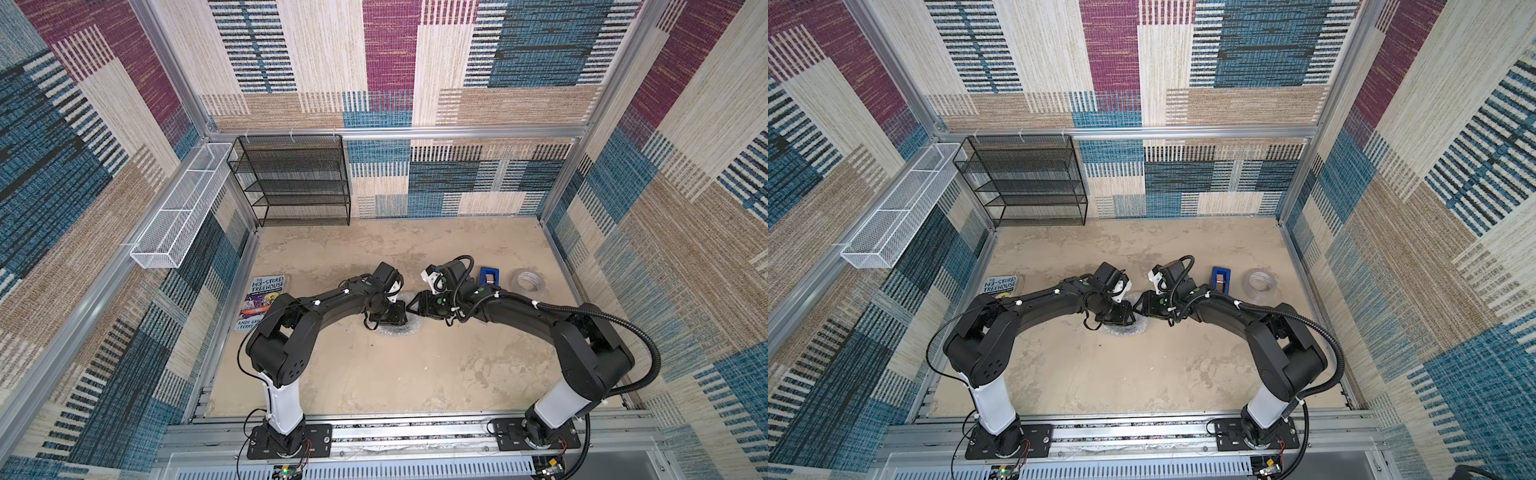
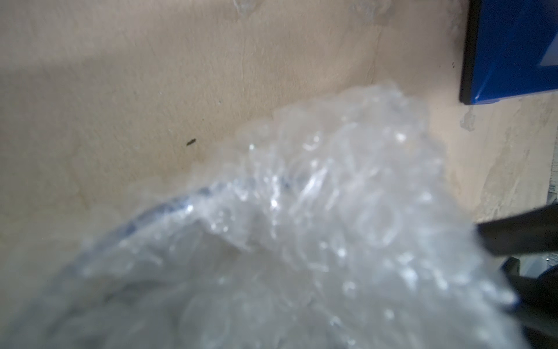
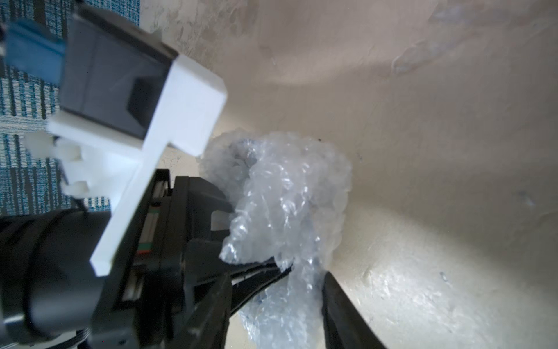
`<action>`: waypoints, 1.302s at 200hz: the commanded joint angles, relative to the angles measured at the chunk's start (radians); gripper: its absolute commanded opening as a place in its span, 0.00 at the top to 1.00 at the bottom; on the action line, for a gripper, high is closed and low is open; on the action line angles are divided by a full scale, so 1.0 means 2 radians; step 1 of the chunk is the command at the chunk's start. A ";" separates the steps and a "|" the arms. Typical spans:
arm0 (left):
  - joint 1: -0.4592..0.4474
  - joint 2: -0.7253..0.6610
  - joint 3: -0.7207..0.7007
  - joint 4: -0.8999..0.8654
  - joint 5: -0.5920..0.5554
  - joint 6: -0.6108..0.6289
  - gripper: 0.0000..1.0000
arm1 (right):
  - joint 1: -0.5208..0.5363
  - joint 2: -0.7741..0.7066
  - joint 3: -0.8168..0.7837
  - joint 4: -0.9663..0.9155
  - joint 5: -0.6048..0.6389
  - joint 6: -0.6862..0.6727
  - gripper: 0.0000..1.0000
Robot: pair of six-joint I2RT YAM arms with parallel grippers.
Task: Wrap bowls in bubble wrap
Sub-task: Wrap the bowl in bubble wrap.
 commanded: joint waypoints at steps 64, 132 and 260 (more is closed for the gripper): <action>0.000 -0.014 -0.002 -0.001 0.005 0.026 0.71 | -0.009 0.052 0.006 0.076 -0.062 0.017 0.40; -0.001 -0.013 -0.001 0.017 0.029 0.029 0.74 | -0.009 0.056 0.003 0.085 -0.080 0.010 0.29; -0.002 -0.021 0.000 0.054 0.088 0.019 0.54 | 0.008 0.077 -0.003 0.096 -0.096 0.010 0.28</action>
